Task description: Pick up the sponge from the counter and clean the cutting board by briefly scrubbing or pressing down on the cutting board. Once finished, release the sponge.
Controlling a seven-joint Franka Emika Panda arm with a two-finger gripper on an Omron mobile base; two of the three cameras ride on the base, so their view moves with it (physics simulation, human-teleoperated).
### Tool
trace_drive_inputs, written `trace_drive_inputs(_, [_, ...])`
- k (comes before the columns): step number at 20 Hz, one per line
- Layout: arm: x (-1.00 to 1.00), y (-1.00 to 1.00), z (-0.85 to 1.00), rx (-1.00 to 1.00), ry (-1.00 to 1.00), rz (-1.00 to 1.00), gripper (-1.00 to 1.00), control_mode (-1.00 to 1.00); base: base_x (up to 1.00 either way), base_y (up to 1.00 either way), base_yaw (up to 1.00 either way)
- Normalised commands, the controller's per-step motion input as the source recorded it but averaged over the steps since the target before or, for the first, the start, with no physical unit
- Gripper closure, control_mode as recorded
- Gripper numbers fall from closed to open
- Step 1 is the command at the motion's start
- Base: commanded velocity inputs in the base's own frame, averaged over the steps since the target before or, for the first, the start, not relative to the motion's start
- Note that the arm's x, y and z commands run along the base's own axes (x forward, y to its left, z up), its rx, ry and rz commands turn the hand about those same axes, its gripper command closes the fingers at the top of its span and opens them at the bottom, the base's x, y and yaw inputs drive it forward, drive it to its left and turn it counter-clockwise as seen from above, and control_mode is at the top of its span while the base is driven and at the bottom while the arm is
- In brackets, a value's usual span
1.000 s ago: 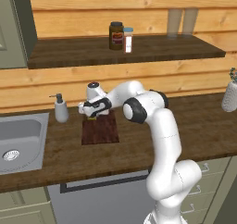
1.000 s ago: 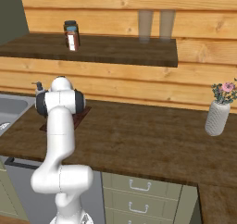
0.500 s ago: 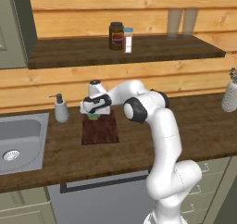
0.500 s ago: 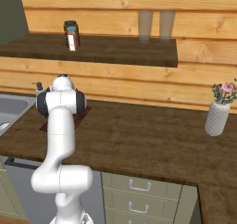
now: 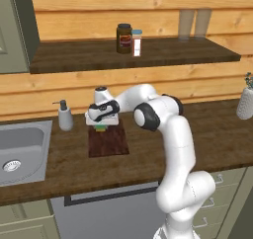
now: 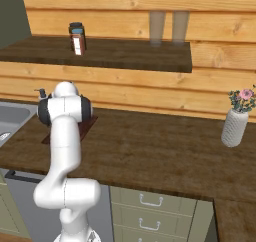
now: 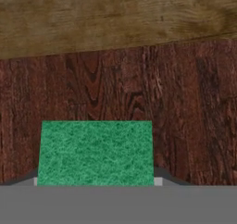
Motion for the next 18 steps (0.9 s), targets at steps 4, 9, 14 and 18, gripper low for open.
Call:
trace_drive_inputs(4, [-1.0,0.0,-0.87,0.0,0.0,0.08,1.0,-1.0,0.0,0.0,0.0])
trace_drive_inputs(9, [-1.0,0.0,-0.87,0.01,0.0,0.07,1.0,-1.0,0.0,0.0,0.0])
trace_drive_inputs(14, [-1.0,0.0,-0.93,0.03,0.0,0.05,1.0,-1.0,0.0,0.0,0.0])
trace_drive_inputs(18, [-1.0,0.0,-0.86,0.02,-0.11,0.01,1.0,-1.0,0.0,0.0,0.0])
